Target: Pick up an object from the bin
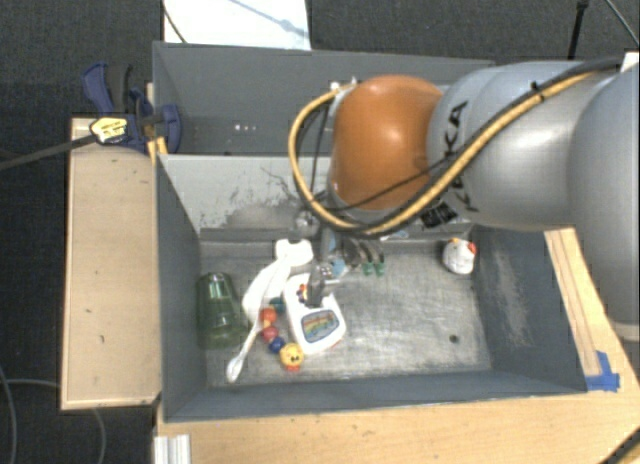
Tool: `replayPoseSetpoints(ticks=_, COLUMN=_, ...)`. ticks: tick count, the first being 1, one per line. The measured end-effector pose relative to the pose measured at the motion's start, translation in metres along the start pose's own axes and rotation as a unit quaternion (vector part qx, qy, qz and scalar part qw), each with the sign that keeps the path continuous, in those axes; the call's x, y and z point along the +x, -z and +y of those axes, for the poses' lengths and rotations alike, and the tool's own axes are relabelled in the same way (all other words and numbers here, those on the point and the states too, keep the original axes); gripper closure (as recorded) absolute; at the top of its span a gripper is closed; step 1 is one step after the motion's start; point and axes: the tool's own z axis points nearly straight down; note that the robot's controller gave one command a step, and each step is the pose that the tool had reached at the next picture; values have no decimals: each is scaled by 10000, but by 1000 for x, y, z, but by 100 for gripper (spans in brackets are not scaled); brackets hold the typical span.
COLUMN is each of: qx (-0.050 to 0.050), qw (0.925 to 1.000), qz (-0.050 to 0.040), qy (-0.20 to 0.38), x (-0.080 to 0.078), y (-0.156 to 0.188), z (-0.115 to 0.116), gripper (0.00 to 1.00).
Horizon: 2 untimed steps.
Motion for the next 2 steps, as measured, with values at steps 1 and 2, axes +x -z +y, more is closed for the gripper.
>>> replayPoseSetpoints(ticks=1, qx=-2, qw=9958, qz=-15, qy=911, x=-9, y=-6, z=3, gripper=0)
replayPoseSetpoints(ticks=2, qx=2, qw=9807, qz=-28, qy=1957, x=-26, y=-69, z=14, gripper=0)
